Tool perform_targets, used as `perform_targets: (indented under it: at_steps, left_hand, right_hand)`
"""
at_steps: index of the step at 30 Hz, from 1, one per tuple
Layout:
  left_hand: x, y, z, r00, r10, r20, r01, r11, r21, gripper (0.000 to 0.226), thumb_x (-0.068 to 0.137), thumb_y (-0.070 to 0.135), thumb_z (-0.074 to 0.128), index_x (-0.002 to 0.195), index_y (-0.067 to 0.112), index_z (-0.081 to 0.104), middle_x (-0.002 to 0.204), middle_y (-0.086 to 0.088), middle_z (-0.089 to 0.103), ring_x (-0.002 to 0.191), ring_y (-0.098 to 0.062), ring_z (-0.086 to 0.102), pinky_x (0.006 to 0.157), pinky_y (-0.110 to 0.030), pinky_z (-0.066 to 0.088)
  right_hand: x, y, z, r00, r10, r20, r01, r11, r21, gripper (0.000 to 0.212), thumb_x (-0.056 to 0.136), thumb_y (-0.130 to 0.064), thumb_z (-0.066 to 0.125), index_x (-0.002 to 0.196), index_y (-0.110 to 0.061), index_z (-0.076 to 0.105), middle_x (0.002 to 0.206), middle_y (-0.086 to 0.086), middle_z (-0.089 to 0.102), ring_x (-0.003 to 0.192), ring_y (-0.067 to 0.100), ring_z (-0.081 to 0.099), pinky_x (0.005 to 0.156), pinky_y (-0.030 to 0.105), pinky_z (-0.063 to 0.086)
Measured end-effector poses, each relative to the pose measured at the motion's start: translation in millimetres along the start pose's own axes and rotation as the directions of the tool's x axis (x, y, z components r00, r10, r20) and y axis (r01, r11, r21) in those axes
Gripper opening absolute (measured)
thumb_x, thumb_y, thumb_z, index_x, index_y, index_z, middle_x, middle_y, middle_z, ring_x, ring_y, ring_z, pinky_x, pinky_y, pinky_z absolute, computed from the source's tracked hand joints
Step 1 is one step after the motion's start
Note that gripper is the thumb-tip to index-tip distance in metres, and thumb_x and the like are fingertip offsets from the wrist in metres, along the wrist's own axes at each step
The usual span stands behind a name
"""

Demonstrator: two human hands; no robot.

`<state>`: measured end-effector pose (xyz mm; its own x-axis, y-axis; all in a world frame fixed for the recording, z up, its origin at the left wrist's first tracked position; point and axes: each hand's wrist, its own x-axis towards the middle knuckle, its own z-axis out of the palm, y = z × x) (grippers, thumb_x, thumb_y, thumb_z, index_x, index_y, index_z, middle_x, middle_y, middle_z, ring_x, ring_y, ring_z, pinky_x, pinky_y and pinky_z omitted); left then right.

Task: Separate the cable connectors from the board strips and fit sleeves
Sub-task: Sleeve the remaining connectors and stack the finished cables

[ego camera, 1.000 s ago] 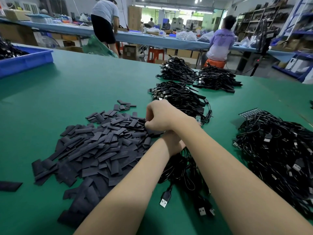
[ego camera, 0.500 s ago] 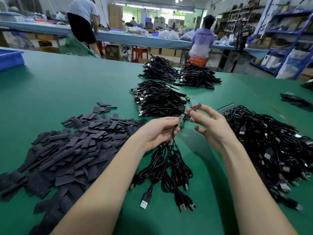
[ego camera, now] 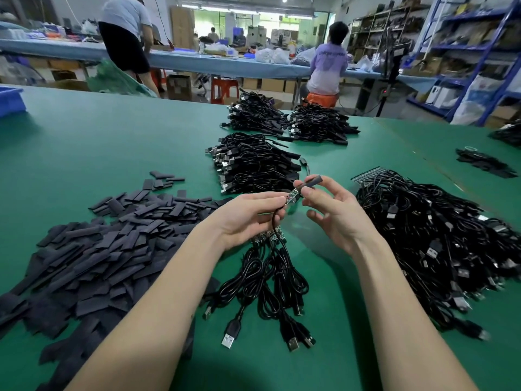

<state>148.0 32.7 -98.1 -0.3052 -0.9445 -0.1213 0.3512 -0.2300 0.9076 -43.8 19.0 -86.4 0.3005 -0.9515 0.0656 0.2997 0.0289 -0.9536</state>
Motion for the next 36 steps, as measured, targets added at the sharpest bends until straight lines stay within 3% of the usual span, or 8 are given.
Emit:
perform_targets:
  at_steps: [6,10,14,16,22,32,36]
  left_hand:
    - [-3.0,5.3,-2.7,0.999,-0.005,0.042,0.001,0.997,0.075,0.02,0.077,0.012,0.075,0.097,0.01,0.079,0.084,-0.004,0.071,0.074,-0.009,0.067,0.071,-0.019,0.056]
    - [-0.1,3.1,1.8,0.996,0.086,-0.011,-0.084,0.991,0.104,0.014,0.084,0.007,0.074,0.092,0.011,0.064,0.079,-0.005,0.07,0.072,-0.012,0.067,0.071,-0.02,0.056]
    - [2.2,2.1,5.5,0.987,0.159,-0.025,-0.151,0.969,0.198,0.01,0.089,0.004,0.072,0.087,0.01,0.065,0.076,-0.007,0.07,0.069,-0.013,0.065,0.071,-0.021,0.057]
    - [2.0,2.0,5.7,0.983,0.183,-0.009,-0.175,0.953,0.247,0.008,0.089,0.006,0.074,0.089,0.011,0.068,0.079,-0.008,0.071,0.072,-0.015,0.066,0.073,-0.022,0.057]
    - [1.4,0.8,4.7,0.932,0.361,0.031,-0.317,0.769,0.555,0.015,0.086,0.006,0.078,0.093,0.018,0.075,0.083,-0.006,0.078,0.079,-0.014,0.075,0.074,-0.02,0.056]
    - [4.3,-4.3,9.2,0.863,0.503,0.043,-0.419,0.665,0.619,0.015,0.084,0.005,0.08,0.097,0.012,0.08,0.089,-0.002,0.079,0.085,-0.017,0.075,0.082,-0.027,0.059]
    - [3.9,-3.0,9.8,0.858,0.512,0.034,-0.427,0.677,0.6,0.014,0.083,0.005,0.081,0.095,0.011,0.08,0.085,-0.002,0.078,0.078,-0.014,0.074,0.075,-0.021,0.056]
  right_hand:
    - [-2.2,-0.6,-5.0,0.991,0.047,0.124,-0.042,0.998,-0.036,0.019,0.076,-0.019,0.084,0.092,-0.027,0.076,0.119,0.006,0.075,0.078,0.008,0.066,0.067,0.019,0.054]
    - [-2.3,-3.7,-7.5,0.993,0.04,0.113,-0.032,0.997,-0.067,0.02,0.076,-0.018,0.081,0.094,-0.025,0.075,0.118,0.007,0.076,0.081,0.01,0.069,0.069,0.02,0.055]
    - [-1.8,-7.7,-8.7,0.996,0.0,0.084,0.006,0.998,-0.063,0.025,0.076,-0.017,0.081,0.101,-0.019,0.075,0.11,0.014,0.077,0.081,0.014,0.071,0.073,0.022,0.057]
    - [-1.5,-6.8,-8.3,0.999,-0.016,0.037,0.018,0.999,-0.045,0.022,0.074,-0.016,0.083,0.095,-0.017,0.077,0.105,0.017,0.077,0.077,0.014,0.071,0.072,0.021,0.058]
    - [-1.6,1.0,-7.8,0.998,-0.009,-0.063,0.01,1.0,0.01,0.014,0.067,-0.021,0.086,0.079,-0.018,0.08,0.096,0.012,0.077,0.068,0.009,0.065,0.069,0.018,0.057]
    - [-1.9,7.2,-5.5,0.998,-0.015,-0.055,0.015,1.0,0.002,0.013,0.069,-0.026,0.086,0.08,-0.02,0.081,0.092,0.007,0.077,0.066,0.008,0.064,0.068,0.018,0.057]
    - [-0.5,10.2,-5.5,0.998,-0.015,-0.056,0.016,1.0,0.021,0.014,0.07,-0.028,0.086,0.081,-0.021,0.08,0.084,0.003,0.073,0.066,0.009,0.062,0.068,0.018,0.056]
